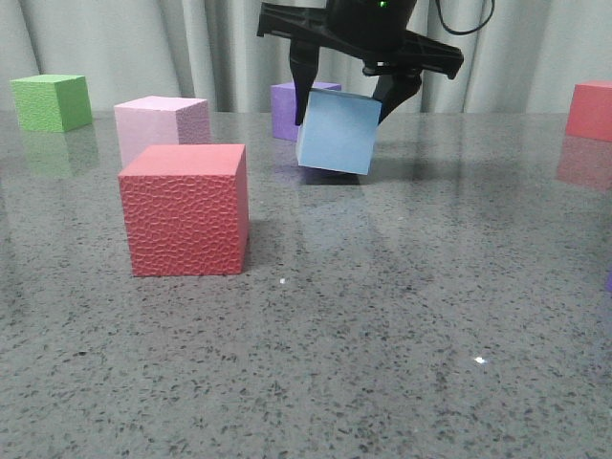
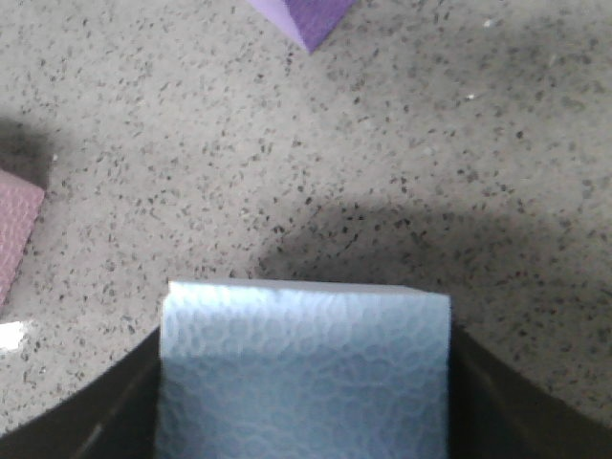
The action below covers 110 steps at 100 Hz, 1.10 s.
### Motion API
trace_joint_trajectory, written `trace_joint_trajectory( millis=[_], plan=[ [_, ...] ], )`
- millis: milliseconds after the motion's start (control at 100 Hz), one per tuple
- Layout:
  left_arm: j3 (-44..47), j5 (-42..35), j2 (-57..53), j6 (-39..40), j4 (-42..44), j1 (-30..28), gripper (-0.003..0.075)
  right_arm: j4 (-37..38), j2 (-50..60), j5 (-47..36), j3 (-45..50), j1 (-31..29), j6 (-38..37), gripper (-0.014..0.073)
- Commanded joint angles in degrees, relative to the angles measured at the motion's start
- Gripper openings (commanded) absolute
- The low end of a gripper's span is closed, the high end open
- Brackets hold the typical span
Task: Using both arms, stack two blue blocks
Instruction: 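Carry the light-blue cube toward the purple cube and lower it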
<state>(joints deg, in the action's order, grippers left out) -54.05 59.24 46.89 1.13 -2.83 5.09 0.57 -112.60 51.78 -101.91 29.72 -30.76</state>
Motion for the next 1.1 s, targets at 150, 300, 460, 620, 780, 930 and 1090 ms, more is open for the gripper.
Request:
trace_joint_trajectory(
  millis=[150, 300, 460, 620, 780, 930, 1090],
  plan=[
    [-2.0, -2.3, -0.1, 0.0, -0.4, 0.2, 0.0640, 1.5, 3.5, -2.4, -1.9, 0.0, -1.1, 0.0320],
    [-2.0, -2.0, -0.1, 0.0, -0.4, 0.2, 0.0640, 1.5, 3.5, -2.5, -1.9, 0.0, -1.1, 0.0320],
    [-2.0, -1.6, -0.1, 0.0, -0.4, 0.2, 0.0640, 1.5, 3.5, -3.7, -1.9, 0.0, -1.1, 0.0320],
    [-2.0, -1.6, -0.1, 0.0, -0.4, 0.2, 0.0640, 1.5, 3.5, -3.9, -1.9, 0.0, -1.1, 0.0320],
    [-2.0, -1.6, -0.1, 0.0, -0.4, 0.2, 0.0640, 1.5, 3.5, -4.0, -1.9, 0.0, -1.1, 0.0320],
    [-2.0, -1.6, -0.1, 0.0, -0.4, 0.2, 0.0640, 1.5, 3.5, -4.0, -1.9, 0.0, -1.1, 0.0321],
    [-2.0, -1.6, -0.1, 0.0, -0.4, 0.2, 0.0640, 1.5, 3.5, -3.9, -1.9, 0.0, -1.1, 0.0386]
  ],
)
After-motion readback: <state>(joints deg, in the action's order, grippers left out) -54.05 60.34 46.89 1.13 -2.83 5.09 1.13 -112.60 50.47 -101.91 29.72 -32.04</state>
